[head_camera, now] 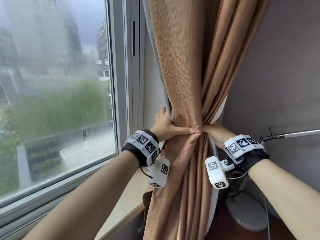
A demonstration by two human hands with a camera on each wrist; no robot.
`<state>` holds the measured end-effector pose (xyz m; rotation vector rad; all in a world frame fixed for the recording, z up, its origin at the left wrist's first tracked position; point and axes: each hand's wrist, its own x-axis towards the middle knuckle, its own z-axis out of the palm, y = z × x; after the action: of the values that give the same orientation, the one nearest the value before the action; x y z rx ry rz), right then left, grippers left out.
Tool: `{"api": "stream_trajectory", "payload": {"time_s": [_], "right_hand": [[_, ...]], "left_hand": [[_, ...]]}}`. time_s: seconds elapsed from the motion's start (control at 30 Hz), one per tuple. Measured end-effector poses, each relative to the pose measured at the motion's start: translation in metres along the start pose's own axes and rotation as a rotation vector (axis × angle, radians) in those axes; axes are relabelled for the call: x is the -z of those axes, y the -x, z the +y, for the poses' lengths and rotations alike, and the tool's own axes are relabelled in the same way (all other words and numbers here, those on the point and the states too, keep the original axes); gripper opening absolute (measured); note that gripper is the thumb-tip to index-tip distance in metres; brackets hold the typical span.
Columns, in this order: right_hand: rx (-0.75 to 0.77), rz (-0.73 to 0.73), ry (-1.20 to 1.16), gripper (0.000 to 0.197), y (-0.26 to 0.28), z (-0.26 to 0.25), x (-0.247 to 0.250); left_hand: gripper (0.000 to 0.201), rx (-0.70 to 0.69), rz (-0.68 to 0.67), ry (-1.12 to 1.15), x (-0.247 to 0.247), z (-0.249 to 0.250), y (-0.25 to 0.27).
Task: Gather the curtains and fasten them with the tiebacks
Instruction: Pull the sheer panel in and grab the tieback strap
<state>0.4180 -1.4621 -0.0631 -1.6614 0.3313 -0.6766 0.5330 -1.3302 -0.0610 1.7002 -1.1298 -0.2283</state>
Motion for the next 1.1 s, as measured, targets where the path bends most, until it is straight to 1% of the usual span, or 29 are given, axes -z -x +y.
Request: {"api": "stream_trajectory", "payload": {"time_s": [0.07,0.1,0.2,0.23,0.3,0.37,0.43,0.53,0.57,0.63,0.67,0.73,0.77,0.8,0.83,0.87,0.93,1.03,1.1], "right_hand": [[-0.008,-0.051,-0.007,0.026,0.005,-0.001,0.007],[-0.018,-0.072,-0.008,0.021,0.008,-0.003,0.009],[-0.009,-0.088,-0.017,0.024,0.011,-0.001,0.018],[-0.004,-0.094,-0.027,0.025,0.014,-0.003,0.02],[0.02,-0.116,-0.045,0.026,0.018,-0.005,0.021],[0.055,-0.138,-0.041,0.03,0.019,-0.006,0.022],[0.04,-0.17,-0.048,0.034,0.017,-0.007,0.023],[-0.038,-0.245,-0.07,0.027,0.012,-0.006,0.023],[-0.061,-0.283,-0.084,0.03,0.011,-0.006,0.022],[-0.1,-0.359,-0.122,0.044,0.009,-0.005,0.018],[-0.108,-0.384,-0.134,0.048,0.01,-0.005,0.016],[-0.109,-0.389,-0.151,0.045,0.01,-0.005,0.016],[-0.108,-0.394,-0.154,0.039,0.011,-0.006,0.016],[-0.104,-0.4,-0.153,0.032,0.012,-0.007,0.016],[-0.088,-0.399,-0.14,0.023,0.014,-0.006,0.017],[-0.067,-0.389,-0.13,0.019,0.017,-0.005,0.017],[-0.038,-0.349,-0.12,0.027,0.023,-0.002,0.019],[0.016,-0.329,-0.187,0.033,0.035,-0.005,0.029],[0.073,-0.352,-0.15,0.042,0.043,-0.013,0.033]], "left_hand": [[0.113,-0.008,-0.062,0.119,-0.006,0.001,-0.001],[0.109,-0.017,-0.071,0.17,-0.009,0.003,0.002],[0.094,-0.038,-0.039,0.189,-0.016,0.004,0.005],[0.087,-0.057,-0.031,0.194,-0.019,0.005,0.006],[0.066,-0.063,-0.032,0.222,-0.022,0.008,0.01],[0.058,-0.052,-0.039,0.261,-0.023,0.011,0.013],[0.057,-0.05,-0.049,0.292,-0.023,0.013,0.016],[0.06,-0.034,-0.056,0.321,-0.021,0.017,0.022],[0.058,-0.028,-0.047,0.315,-0.02,0.018,0.024],[0.057,-0.035,-0.011,0.303,-0.019,0.019,0.029],[0.062,-0.036,0.034,0.29,-0.019,0.018,0.03],[0.074,0.001,0.087,0.246,-0.017,0.017,0.032],[0.077,0.018,0.06,0.257,-0.017,0.018,0.034],[0.077,0.032,0.005,0.281,-0.016,0.019,0.034],[0.074,0.047,-0.038,0.296,-0.015,0.02,0.035],[0.067,0.051,-0.049,0.307,-0.015,0.022,0.036],[0.054,0.032,-0.011,0.316,-0.015,0.023,0.037],[0.055,0.003,0.046,0.332,-0.018,0.02,0.035],[0.049,-0.031,0.105,0.31,-0.023,0.019,0.03]]}}
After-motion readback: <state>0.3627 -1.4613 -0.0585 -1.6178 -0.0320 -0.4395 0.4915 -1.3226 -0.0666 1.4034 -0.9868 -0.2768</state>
